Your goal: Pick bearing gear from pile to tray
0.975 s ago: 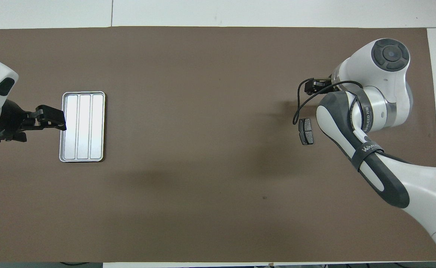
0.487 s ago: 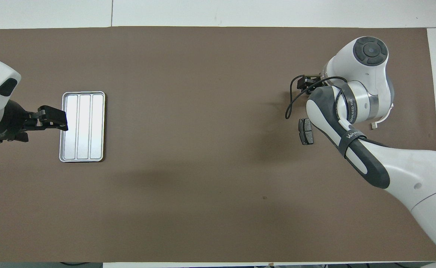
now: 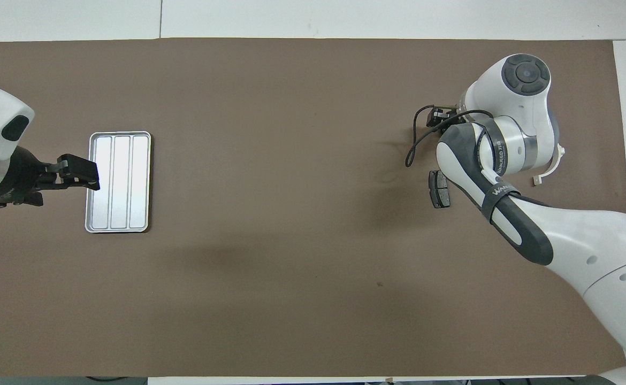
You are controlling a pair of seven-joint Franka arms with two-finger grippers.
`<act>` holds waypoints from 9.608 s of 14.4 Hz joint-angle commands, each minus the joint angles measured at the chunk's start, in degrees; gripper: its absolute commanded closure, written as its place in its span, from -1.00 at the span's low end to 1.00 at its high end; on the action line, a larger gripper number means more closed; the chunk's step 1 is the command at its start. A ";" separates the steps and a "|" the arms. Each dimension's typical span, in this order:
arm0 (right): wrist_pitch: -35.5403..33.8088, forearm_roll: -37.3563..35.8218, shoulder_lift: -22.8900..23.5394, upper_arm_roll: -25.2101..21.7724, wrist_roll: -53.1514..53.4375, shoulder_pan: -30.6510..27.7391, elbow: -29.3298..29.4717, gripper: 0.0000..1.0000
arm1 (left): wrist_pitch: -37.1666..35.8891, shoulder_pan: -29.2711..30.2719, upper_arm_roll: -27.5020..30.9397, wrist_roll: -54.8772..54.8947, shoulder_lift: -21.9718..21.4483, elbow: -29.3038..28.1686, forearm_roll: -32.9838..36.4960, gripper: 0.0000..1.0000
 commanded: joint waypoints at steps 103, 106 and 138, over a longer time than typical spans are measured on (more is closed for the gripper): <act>-4.38 -13.15 6.25 17.02 -3.07 -19.40 5.47 -0.90 | 38.81 -30.06 0.20 -42.48 25.49 -8.34 -0.74 0.16; -4.38 -13.24 6.16 17.02 -2.89 -19.48 5.29 -0.51 | 35.41 -30.06 0.37 -43.18 25.40 -7.64 -0.66 0.97; -30.16 1.71 -6.94 26.86 52.71 8.80 16.64 1.00 | 39.60 6.59 0.72 15.62 11.78 -25.83 -0.74 0.95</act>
